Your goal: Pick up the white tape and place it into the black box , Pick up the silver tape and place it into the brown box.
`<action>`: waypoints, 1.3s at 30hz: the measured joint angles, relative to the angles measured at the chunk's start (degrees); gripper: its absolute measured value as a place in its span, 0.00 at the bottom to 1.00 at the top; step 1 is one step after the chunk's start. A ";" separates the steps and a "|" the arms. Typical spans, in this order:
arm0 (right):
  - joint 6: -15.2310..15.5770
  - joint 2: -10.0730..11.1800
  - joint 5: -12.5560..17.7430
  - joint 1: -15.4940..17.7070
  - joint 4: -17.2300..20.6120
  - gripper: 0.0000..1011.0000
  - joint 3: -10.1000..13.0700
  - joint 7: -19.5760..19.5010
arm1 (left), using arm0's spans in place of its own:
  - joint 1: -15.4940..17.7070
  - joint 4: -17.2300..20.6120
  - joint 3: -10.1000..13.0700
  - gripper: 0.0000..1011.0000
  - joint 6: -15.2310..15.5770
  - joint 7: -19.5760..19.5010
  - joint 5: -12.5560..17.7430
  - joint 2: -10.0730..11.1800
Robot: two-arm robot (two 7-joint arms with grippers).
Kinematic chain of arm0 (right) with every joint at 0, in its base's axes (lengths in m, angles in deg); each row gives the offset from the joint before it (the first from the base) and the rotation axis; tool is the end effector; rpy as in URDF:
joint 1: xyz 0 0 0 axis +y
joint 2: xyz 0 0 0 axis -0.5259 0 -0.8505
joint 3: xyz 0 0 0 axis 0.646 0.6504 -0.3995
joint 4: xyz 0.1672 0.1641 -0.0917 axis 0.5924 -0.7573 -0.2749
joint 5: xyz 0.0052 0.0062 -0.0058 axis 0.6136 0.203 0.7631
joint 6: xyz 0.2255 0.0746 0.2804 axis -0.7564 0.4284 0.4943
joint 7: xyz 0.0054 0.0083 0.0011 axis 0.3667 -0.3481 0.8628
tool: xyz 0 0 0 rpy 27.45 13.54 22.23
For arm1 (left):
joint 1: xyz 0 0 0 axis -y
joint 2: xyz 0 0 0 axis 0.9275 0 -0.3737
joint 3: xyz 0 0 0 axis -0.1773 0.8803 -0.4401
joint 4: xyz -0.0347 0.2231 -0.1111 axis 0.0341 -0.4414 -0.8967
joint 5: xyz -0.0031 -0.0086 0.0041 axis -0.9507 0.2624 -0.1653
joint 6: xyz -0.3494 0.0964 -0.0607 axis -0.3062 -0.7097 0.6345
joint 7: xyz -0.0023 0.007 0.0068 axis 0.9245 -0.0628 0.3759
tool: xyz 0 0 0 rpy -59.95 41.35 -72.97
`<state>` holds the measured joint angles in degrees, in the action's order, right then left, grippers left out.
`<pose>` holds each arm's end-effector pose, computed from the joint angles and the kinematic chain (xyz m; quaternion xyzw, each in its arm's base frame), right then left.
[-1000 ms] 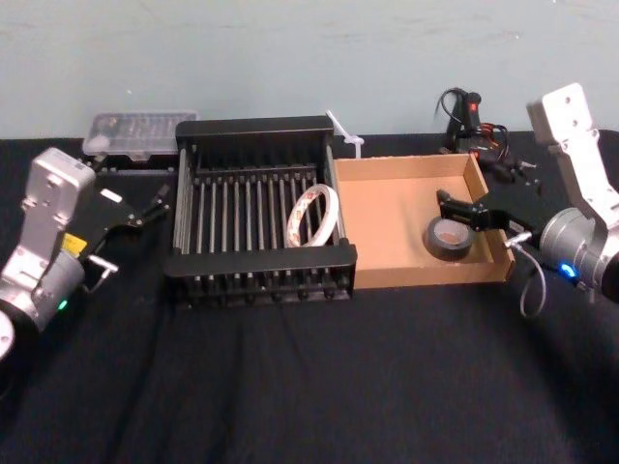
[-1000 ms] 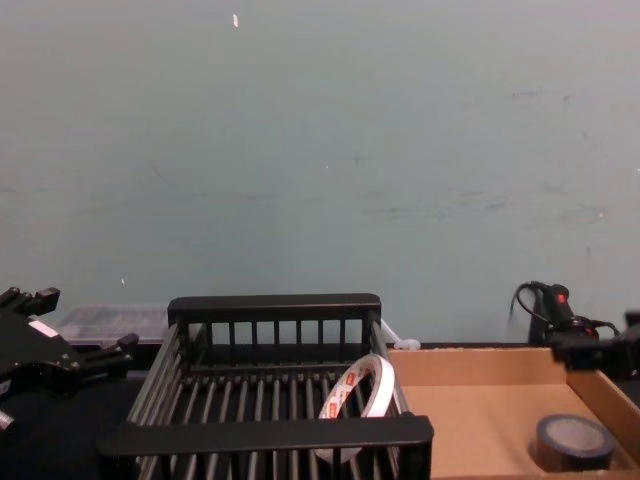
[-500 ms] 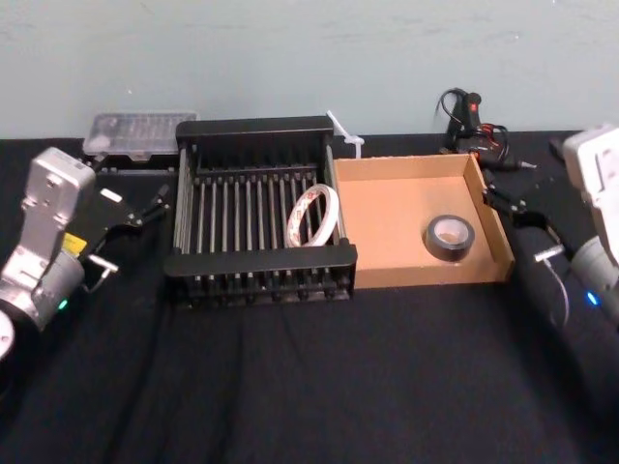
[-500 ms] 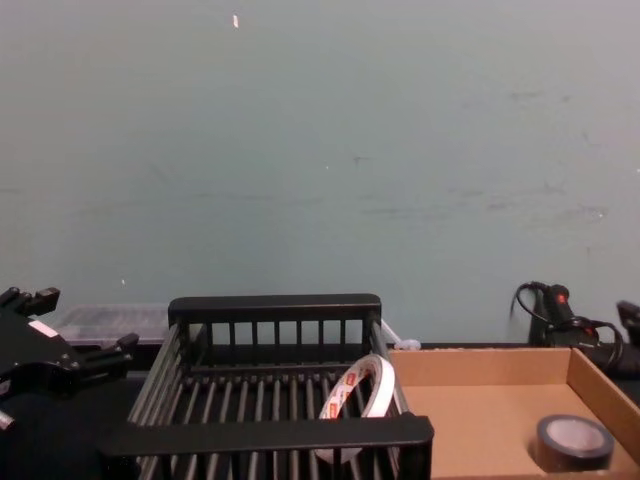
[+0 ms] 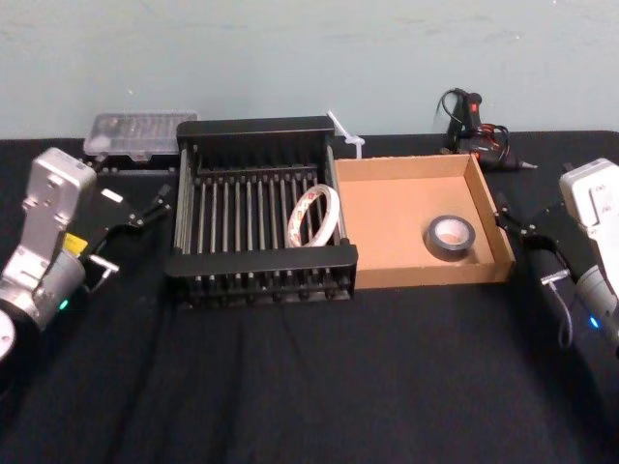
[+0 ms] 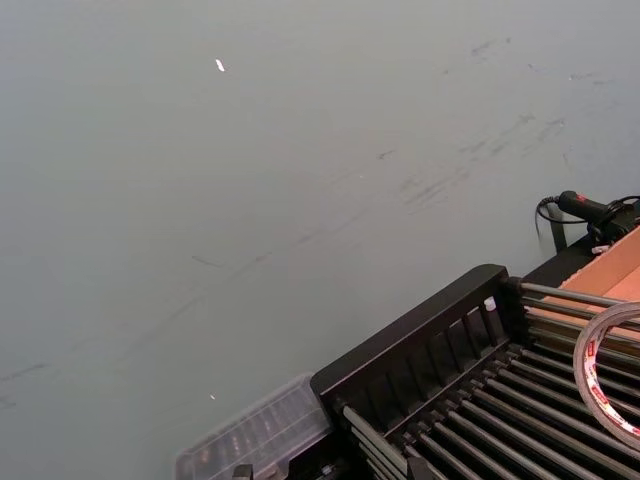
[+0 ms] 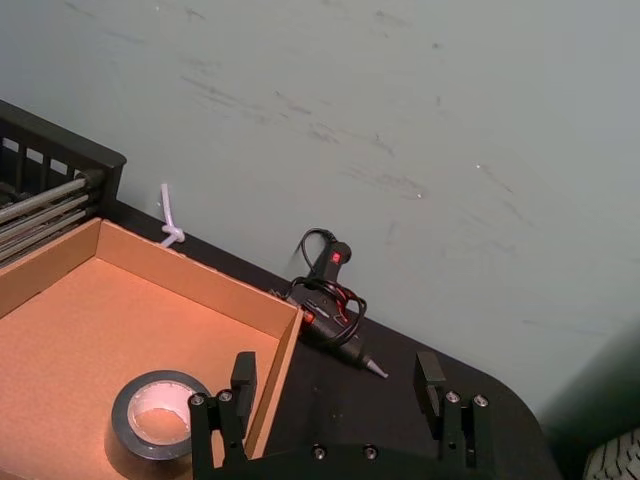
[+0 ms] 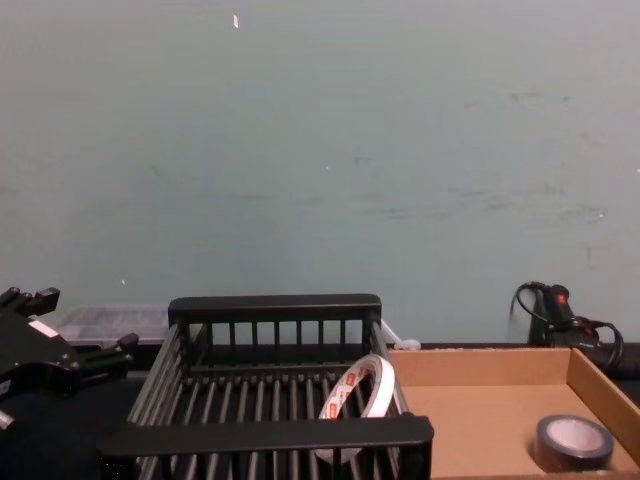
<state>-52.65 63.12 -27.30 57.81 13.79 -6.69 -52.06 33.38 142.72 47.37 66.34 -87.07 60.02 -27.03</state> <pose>0.3823 -0.0289 -0.2620 -0.1658 -0.1423 -0.6328 0.7429 0.4074 0.0454 -0.2823 0.1414 -0.1325 0.5800 0.7913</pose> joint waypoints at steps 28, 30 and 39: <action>0.47 -0.23 0.13 0.00 0.10 0.99 0.32 0.36 | 0.00 0.00 0.00 0.99 0.00 0.00 0.00 0.00; 0.45 -0.22 0.14 -0.01 0.10 0.99 0.31 0.35 | 0.00 0.00 0.00 0.99 0.00 0.00 0.00 0.00; 0.42 -0.19 0.15 -0.01 0.10 0.99 0.25 0.33 | 0.00 0.00 0.00 0.99 0.00 0.00 0.00 0.00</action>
<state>-52.23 62.93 -27.15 57.80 13.89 -6.44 -51.73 33.38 142.72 47.37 66.34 -87.07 60.02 -27.03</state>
